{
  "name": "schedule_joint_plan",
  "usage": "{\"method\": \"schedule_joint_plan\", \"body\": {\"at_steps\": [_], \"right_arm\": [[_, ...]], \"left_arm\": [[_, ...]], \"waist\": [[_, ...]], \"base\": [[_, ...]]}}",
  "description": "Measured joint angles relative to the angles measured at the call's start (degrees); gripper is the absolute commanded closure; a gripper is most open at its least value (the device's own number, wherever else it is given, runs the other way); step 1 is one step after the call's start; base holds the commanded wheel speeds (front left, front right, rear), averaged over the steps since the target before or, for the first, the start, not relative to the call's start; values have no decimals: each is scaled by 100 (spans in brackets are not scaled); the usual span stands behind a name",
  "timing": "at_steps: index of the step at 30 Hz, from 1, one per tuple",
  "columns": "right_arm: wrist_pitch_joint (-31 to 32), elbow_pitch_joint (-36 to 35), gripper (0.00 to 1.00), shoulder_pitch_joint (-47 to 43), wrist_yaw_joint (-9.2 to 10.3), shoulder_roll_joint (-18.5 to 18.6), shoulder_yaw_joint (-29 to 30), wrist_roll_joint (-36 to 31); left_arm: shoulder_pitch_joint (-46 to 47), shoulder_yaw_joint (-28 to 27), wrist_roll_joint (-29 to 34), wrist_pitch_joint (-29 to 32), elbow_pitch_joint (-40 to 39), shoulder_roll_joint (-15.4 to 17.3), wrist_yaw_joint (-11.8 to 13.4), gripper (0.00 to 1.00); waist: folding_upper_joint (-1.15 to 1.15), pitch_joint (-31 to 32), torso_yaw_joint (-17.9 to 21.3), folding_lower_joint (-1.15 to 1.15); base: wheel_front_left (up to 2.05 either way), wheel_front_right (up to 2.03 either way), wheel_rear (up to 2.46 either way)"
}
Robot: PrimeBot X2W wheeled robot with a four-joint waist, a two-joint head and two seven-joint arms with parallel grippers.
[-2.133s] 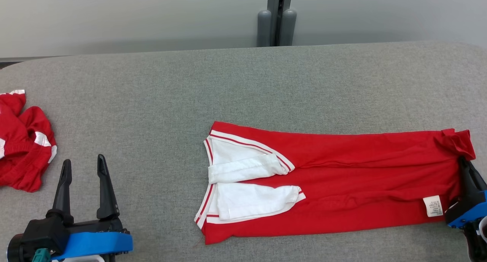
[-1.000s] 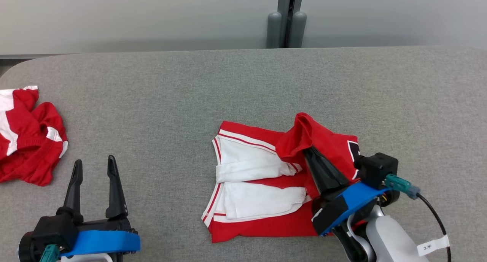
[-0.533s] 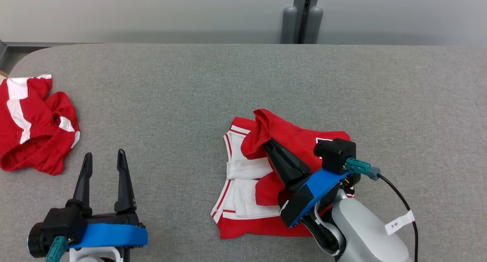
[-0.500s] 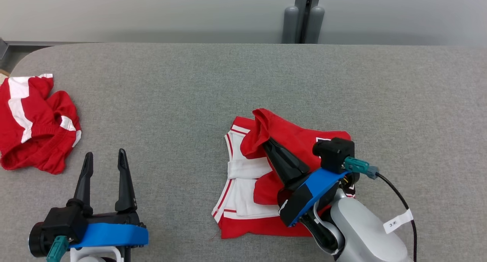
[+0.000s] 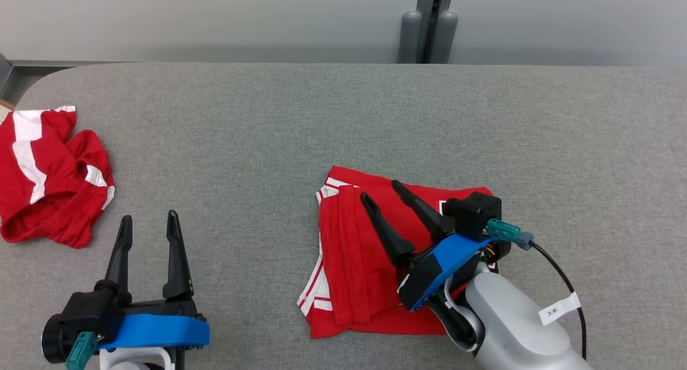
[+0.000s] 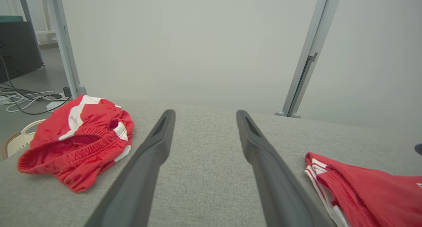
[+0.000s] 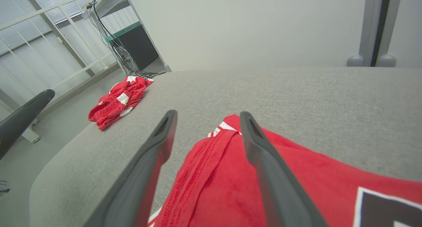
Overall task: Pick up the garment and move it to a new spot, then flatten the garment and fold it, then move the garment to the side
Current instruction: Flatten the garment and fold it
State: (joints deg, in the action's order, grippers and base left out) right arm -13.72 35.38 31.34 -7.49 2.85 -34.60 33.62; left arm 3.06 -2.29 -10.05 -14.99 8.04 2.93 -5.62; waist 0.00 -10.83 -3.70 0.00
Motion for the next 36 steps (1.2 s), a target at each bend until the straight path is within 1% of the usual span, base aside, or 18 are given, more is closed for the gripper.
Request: {"method": "schedule_joint_plan", "body": {"at_steps": [4,8,12,16,20,28,36], "right_arm": [[-78,-20,0,-26,0,13,489,-382],[-123,-376,0,-259,0,274,1104,-831],[-125,-1073,0,-709,0,497,1823,-1241],[-125,-1752,0,-1278,0,558,2457,-1582],[-127,-2292,0,-1761,0,516,2974,-1806],[-126,-2920,0,-2590,0,243,3485,-2048],[-126,-3056,0,-2969,0,69,3619,-2174]], "left_arm": [[-38,10,2,-1,-12,-1,2,0],[-55,10,10,-1,-26,-1,0,0],[-68,2,47,-1,-38,-2,-5,0],[-83,8,58,-1,-62,-2,-22,0],[-87,25,65,0,-75,-1,-26,0],[-136,62,98,-1,-64,-2,-46,0],[-151,85,127,-1,-32,-2,-65,0]], "waist": [[0,71,109,0],[0,141,232,0],[0,193,362,0],[0,226,467,0],[0,260,541,0],[0,349,581,0],[0,396,532,0]], "base": [[0,0,0],[0,0,0],[0,0,0],[0,0,0],[0,0,0],[0,0,0],[0,0,0]]}}
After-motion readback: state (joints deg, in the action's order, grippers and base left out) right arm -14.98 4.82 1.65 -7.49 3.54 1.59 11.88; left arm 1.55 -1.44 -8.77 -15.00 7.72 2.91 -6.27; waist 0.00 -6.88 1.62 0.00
